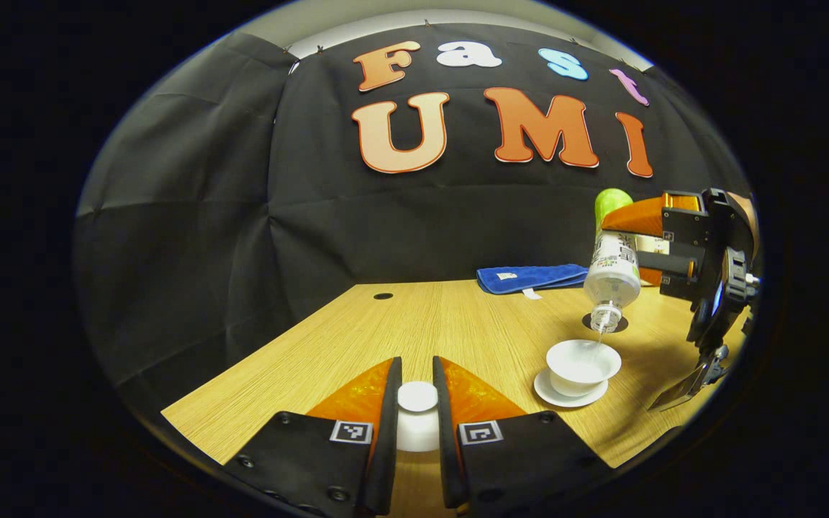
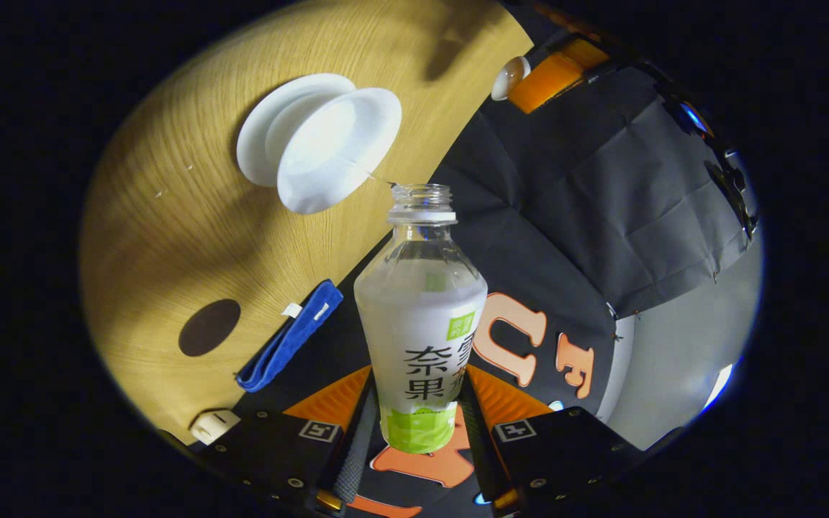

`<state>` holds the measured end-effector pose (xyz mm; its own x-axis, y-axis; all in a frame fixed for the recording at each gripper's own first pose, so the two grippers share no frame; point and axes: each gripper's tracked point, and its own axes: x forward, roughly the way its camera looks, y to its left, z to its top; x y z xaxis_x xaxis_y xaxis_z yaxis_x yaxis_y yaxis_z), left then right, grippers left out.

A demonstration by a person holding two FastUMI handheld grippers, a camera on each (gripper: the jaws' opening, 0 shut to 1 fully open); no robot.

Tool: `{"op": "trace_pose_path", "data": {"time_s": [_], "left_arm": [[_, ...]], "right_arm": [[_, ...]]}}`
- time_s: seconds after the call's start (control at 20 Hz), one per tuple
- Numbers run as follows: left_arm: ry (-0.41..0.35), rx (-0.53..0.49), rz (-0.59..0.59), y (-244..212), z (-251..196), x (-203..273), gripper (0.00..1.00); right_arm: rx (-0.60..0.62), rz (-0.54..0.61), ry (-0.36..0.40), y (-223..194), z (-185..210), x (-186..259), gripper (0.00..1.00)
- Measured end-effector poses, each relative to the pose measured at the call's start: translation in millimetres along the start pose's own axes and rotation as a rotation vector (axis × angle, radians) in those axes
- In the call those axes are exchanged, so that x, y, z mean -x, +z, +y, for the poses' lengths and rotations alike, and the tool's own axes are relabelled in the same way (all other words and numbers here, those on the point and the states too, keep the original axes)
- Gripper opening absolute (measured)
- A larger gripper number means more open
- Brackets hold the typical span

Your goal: Open the teacup lid with one hand, grasp the water bottle and pour water into the teacup with the other hand; after pouring, place the water bottle on the coaster and then close the teacup lid.

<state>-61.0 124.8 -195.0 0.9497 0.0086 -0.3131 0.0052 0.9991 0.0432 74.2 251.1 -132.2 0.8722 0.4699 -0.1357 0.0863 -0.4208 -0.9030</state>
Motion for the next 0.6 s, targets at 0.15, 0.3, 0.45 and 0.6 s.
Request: {"op": "trace_pose_path", "data": {"time_s": [0.15, 0.3, 0.45, 0.6], "left_arm": [[-0.006, 0.004, -0.005, 4, -5, -1, 0.3], [-0.013, 0.007, -0.014, 10, -12, -2, 0.3], [-0.026, 0.012, -0.028, 18, -19, -2, 0.3], [-0.042, 0.014, -0.037, 24, -31, -6, 0.3]], "right_arm": [[-0.059, -0.03, 0.038, 16, 13, 6, 0.64], [-0.244, -0.036, 0.115, 19, 40, 7, 0.64], [-0.481, -0.027, 0.176, 19, 51, 6, 0.64], [-0.75, -0.011, 0.215, 10, 57, 5, 0.64]]}}
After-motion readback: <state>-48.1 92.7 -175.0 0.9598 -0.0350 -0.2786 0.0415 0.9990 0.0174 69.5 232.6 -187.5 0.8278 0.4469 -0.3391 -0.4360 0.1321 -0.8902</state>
